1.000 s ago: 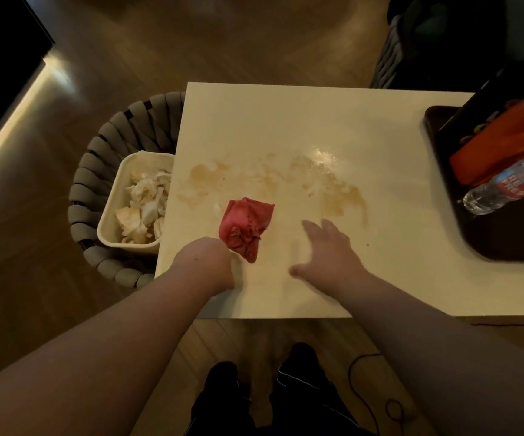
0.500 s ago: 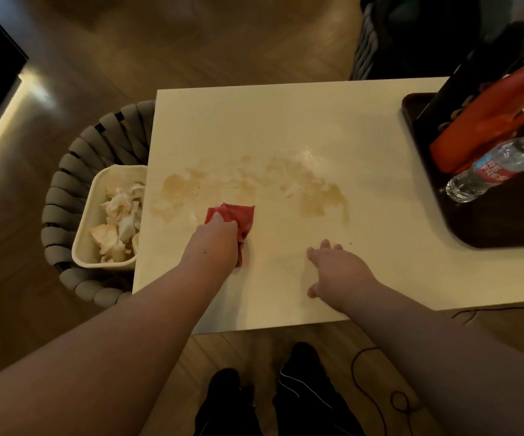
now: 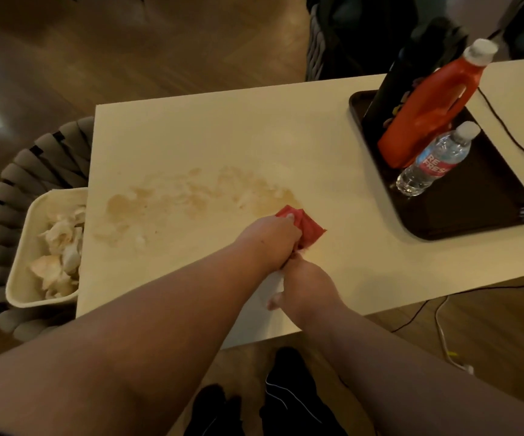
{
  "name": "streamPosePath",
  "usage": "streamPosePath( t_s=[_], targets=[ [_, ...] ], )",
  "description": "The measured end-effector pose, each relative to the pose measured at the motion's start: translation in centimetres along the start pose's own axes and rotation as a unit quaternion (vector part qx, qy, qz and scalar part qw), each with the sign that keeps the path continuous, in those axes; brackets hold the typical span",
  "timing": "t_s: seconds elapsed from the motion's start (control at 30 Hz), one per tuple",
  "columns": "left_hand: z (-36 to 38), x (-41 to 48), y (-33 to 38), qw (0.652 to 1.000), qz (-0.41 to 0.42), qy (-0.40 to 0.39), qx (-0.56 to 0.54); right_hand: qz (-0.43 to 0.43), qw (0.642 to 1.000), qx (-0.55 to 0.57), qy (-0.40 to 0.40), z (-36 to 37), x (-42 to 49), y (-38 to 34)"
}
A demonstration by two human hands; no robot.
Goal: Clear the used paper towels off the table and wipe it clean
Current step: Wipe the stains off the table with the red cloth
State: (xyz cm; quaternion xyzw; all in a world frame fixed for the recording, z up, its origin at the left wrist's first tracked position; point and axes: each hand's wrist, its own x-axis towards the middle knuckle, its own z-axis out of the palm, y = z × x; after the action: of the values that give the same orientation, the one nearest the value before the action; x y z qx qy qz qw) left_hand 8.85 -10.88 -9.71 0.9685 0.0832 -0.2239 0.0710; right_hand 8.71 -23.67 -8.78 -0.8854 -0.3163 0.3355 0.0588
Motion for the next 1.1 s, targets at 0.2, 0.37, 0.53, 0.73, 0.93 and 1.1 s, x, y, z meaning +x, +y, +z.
streamPosePath(
  t_s=[0.2,0.37,0.53,0.73,0.93,1.1],
  targets=[
    [-1.4,1.2,0.4,0.999,-0.036,-0.022,-0.009,0.003,0.997,-0.054,-0.050,-0.5,0.8,-0.7],
    [-0.5,0.7,0.3,0.998,-0.064,-0.019,-0.019,-0.017,0.995,-0.081,-0.063,-0.2,1.1,-0.5],
    [0.4,-3.6,-1.5,0.997,-0.055,-0.047,0.001,-0.039,0.990,-0.080,-0.106,-0.3,2.0,-0.4],
    [0.3,-1.4,-0.1,0.996,0.003,-0.062,0.063,-0.084,0.992,-0.070,-0.061,0.3,1.8,0.2],
    [-1.1,1.4,0.4,0.989,0.061,-0.085,0.106,-0.086,0.986,-0.121,-0.075,-0.1,1.6,0.0],
    [-1.8,4.6,1.2,0.998,0.019,-0.033,0.055,-0.081,0.968,-0.189,-0.141,0.2,2.5,-0.5]
  ],
)
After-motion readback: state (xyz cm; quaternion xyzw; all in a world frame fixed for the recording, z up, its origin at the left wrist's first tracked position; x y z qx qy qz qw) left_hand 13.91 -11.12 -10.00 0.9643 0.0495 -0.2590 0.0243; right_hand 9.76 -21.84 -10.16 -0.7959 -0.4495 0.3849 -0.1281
